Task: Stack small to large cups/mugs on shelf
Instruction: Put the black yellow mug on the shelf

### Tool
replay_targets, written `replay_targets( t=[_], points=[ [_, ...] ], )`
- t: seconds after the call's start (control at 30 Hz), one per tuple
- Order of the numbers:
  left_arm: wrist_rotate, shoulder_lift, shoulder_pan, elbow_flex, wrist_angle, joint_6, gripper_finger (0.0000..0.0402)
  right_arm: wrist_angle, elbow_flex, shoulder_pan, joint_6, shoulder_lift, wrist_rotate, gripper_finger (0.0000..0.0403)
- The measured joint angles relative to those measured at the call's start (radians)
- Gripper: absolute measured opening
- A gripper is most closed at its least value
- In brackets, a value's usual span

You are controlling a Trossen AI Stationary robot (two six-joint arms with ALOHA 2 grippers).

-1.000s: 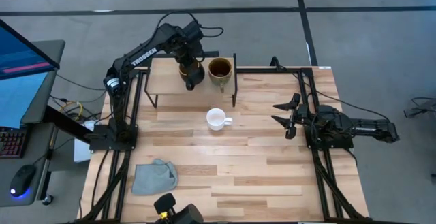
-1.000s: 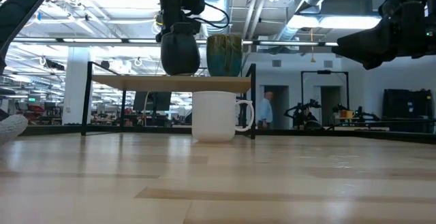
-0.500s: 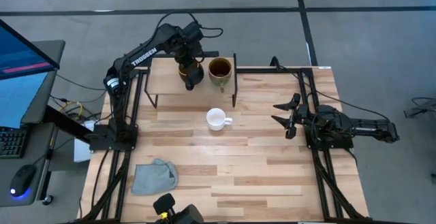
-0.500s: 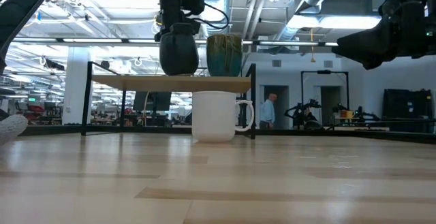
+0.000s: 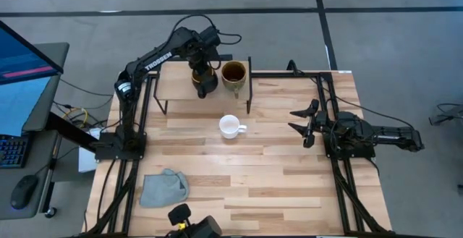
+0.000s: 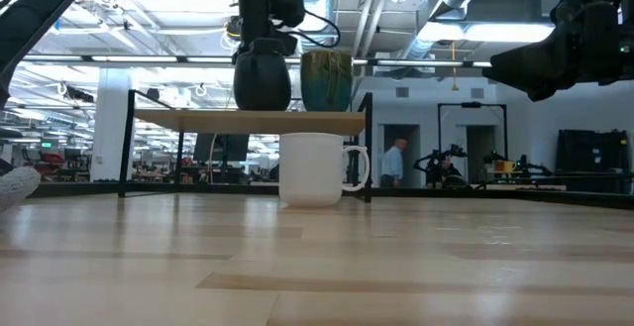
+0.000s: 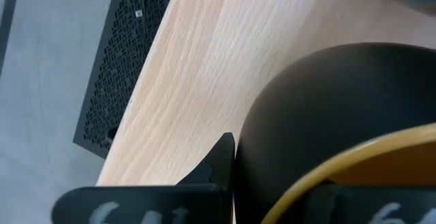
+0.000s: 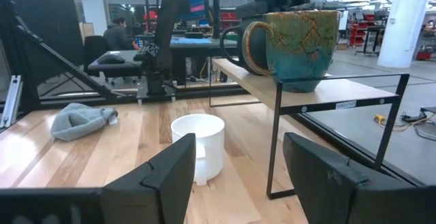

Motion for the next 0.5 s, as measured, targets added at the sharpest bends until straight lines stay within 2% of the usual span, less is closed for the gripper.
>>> replay_targets(
  t=[0.33, 0.5],
  points=[
    [-0.042, 0.007, 0.003, 0.026, -0.008, -0.029, 0.0012, 0.000, 0.000, 0.000, 0.000, 0.000, -0.002, 0.0244],
    [-0.029, 0.007, 0.004, 0.027, -0.011, -0.045, 0.0039, 0.000, 0.000, 0.000, 0.000, 0.000, -0.002, 0.0244]
  ],
)
